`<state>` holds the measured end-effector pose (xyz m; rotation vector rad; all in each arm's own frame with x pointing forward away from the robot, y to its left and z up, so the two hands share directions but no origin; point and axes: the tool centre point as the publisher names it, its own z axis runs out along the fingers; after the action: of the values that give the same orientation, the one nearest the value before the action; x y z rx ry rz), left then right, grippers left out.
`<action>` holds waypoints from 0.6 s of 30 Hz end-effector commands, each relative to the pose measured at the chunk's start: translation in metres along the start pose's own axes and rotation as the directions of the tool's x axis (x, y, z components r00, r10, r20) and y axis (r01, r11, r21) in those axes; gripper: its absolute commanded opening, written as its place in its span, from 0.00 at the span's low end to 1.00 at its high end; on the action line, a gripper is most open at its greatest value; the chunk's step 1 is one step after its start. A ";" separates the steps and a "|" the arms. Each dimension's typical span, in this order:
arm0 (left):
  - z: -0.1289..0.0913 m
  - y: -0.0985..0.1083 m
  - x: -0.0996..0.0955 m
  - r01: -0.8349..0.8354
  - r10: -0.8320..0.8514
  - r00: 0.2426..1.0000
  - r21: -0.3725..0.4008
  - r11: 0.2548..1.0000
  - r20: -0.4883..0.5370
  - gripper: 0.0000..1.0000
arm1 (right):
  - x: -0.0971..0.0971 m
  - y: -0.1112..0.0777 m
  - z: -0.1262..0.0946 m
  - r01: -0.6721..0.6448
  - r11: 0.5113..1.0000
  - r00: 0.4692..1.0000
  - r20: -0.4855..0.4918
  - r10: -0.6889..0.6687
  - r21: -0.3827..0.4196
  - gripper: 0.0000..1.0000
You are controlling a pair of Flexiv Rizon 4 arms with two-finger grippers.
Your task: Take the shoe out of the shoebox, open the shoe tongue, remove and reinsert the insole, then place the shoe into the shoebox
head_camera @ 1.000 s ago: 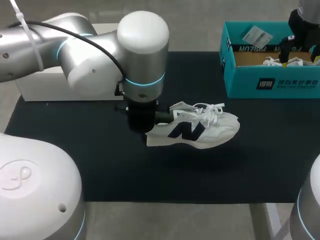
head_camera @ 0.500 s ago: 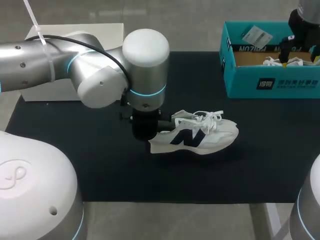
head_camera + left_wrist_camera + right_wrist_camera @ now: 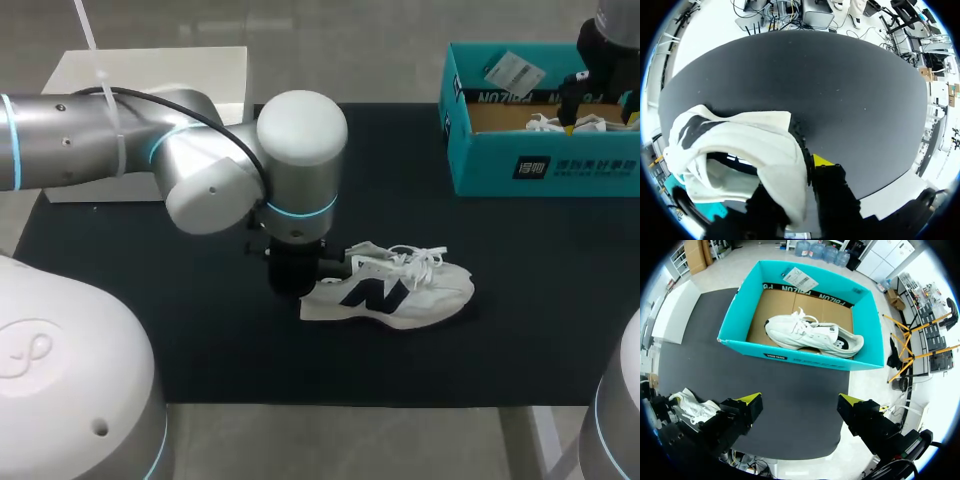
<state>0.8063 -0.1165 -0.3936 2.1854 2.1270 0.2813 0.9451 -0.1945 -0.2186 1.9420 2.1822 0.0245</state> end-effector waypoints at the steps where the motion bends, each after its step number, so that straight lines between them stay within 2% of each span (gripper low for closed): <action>1: 0.006 0.001 -0.005 0.019 -0.019 1.000 -0.013 1.000 0.005 0.00 | 0.000 -0.001 0.000 -0.001 1.000 1.000 0.001 0.001 -0.001 1.00; 6: 0.009 0.001 -0.008 0.030 -0.030 0.999 0.010 0.999 0.014 0.02 | 0.000 -0.001 0.000 -0.001 1.000 1.000 0.001 0.001 -0.001 1.00; 7: 0.009 0.000 -0.009 0.027 -0.027 1.000 0.013 1.000 0.013 0.34 | 0.000 -0.001 0.000 -0.001 1.000 1.000 0.001 0.001 -0.001 1.00; 8: 0.009 -0.001 -0.008 0.028 -0.028 1.000 0.013 1.000 0.012 0.72 | 0.000 -0.001 0.000 -0.001 1.000 1.000 0.001 0.001 -0.001 1.00; 9: 0.008 -0.002 -0.008 0.028 -0.028 1.000 0.016 0.999 0.011 1.00 | 0.000 -0.001 0.000 -0.001 1.000 1.000 0.001 0.001 -0.001 1.00; 13: -0.003 -0.005 -0.003 0.064 -0.064 0.998 0.014 0.998 0.025 1.00 | 0.000 -0.001 0.000 -0.001 1.000 1.000 0.001 0.001 -0.001 1.00; 18: -0.032 -0.008 0.002 0.112 -0.112 0.991 0.009 0.994 0.068 1.00 | 0.000 -0.001 0.000 -0.001 1.000 1.000 0.001 0.001 -0.001 1.00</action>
<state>0.8020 -0.1303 -0.3850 2.0538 2.2175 0.2024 0.9451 -0.1944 -0.2186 1.9419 2.1824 0.0245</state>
